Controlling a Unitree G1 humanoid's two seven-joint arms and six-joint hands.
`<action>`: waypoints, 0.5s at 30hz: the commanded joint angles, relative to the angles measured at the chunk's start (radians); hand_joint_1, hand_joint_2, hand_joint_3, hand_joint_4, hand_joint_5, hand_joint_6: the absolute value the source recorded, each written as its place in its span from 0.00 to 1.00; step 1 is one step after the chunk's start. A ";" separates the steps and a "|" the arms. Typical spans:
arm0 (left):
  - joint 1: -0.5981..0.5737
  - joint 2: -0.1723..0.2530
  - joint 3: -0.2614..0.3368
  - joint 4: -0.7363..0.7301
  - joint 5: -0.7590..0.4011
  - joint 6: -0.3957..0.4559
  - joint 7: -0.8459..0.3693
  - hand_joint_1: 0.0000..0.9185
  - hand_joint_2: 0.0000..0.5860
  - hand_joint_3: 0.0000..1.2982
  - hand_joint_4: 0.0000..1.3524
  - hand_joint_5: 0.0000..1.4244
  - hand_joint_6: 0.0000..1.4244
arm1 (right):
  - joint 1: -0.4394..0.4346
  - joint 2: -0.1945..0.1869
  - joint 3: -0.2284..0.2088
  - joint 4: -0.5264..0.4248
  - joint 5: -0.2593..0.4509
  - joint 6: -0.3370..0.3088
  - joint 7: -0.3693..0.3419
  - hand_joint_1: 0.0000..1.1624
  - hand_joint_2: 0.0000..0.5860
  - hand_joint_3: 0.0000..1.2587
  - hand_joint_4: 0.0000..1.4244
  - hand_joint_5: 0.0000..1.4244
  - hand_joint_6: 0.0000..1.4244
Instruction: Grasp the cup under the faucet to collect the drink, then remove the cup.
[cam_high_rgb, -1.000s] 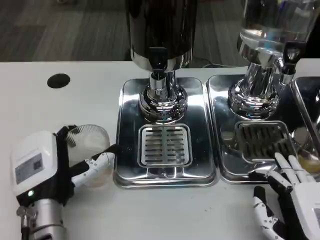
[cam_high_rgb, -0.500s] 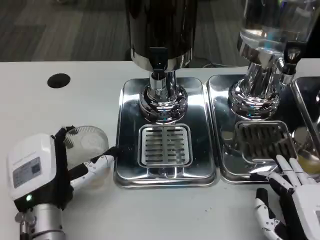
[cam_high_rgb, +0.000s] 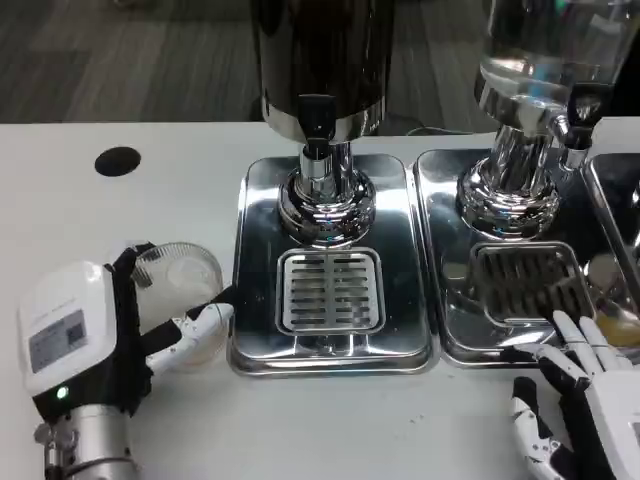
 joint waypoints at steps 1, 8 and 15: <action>-0.056 -0.004 -0.017 -0.021 0.034 -0.008 -0.002 0.63 0.10 0.53 0.48 0.61 0.86 | 0.004 -0.005 -0.011 -0.012 0.006 -0.008 -0.005 0.06 0.89 0.34 0.06 0.04 0.14; -0.109 -0.013 -0.042 0.005 0.045 0.007 -0.013 0.61 0.10 0.52 0.48 0.61 0.86 | 0.004 -0.008 -0.020 -0.033 0.004 -0.007 -0.002 0.06 0.89 0.34 0.06 0.04 0.13; -0.178 -0.050 -0.086 0.075 0.067 0.019 -0.017 0.59 0.12 0.52 0.48 0.61 0.86 | 0.013 -0.008 -0.028 -0.070 -0.012 -0.001 -0.004 0.07 0.88 0.30 0.06 0.04 0.12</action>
